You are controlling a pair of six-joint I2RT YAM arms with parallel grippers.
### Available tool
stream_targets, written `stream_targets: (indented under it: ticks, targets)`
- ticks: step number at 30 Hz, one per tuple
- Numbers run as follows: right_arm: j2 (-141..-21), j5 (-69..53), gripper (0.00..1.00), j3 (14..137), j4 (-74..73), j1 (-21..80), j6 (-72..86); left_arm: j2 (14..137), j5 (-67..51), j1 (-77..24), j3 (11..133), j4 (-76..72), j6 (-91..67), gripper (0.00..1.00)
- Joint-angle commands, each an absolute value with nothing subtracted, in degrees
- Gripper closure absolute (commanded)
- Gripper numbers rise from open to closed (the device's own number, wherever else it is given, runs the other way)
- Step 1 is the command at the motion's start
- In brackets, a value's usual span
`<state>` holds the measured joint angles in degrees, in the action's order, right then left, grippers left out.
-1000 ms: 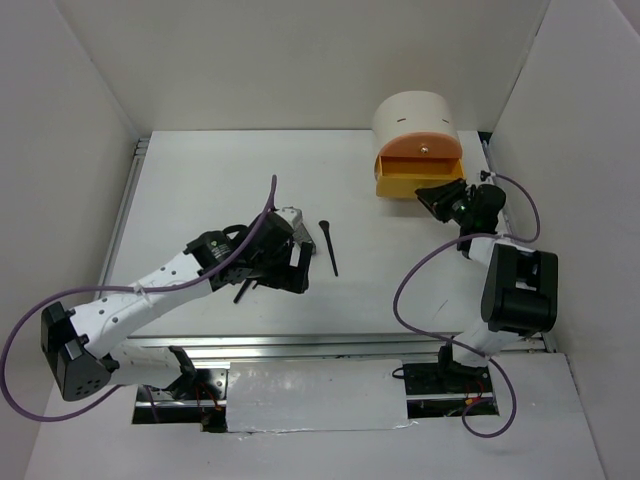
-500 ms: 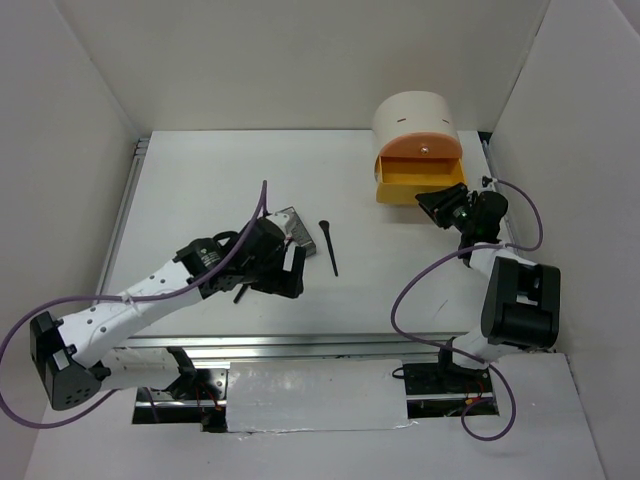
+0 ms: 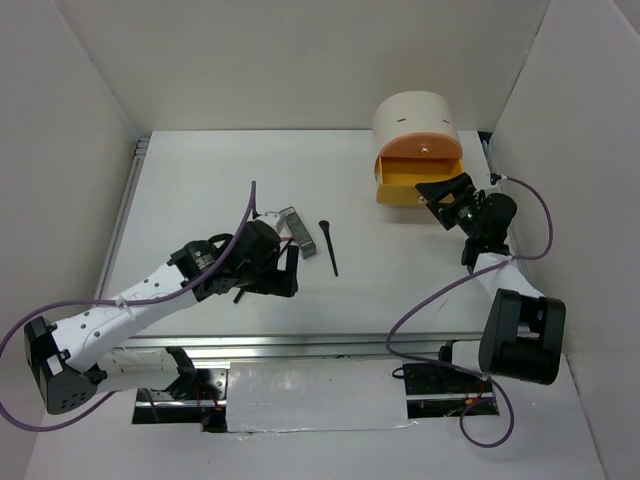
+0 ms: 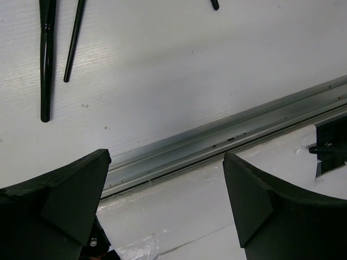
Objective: Organize the makeup
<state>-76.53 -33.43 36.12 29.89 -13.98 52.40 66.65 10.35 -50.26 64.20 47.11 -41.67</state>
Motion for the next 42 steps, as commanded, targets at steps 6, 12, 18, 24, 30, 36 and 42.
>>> stream_targets:
  ticks: [6,12,18,24,30,36,42]
  targets:
    - [-64.8,-28.0,0.0,39.3,13.6,-9.5,41.5,66.0,14.9,-50.4,62.0,48.4,-48.1,0.01]
    - [-66.2,-18.8,0.0,49.1,-2.2,5.3,31.1,67.5,17.9,-50.4,62.7,50.3,-51.5,0.01]
    - [-75.7,-6.8,0.0,60.5,-14.8,24.3,23.1,68.1,25.0,-50.4,64.0,56.5,-58.3,0.01]
    - [-97.7,5.5,0.0,83.0,-30.3,35.8,16.1,68.2,26.6,-49.9,64.4,58.1,-60.7,0.0]
    - [-117.4,8.3,0.0,101.7,-39.1,38.1,12.3,70.8,24.0,-49.0,65.2,56.7,-59.2,0.01]
    - [-124.0,3.3,0.01,107.0,-40.3,38.1,11.8,70.7,23.0,-49.0,64.1,55.9,-60.4,0.01]
    - [-126.2,0.3,0.04,106.9,-39.3,38.5,12.9,68.7,22.8,-49.0,62.1,56.1,-62.5,0.0]
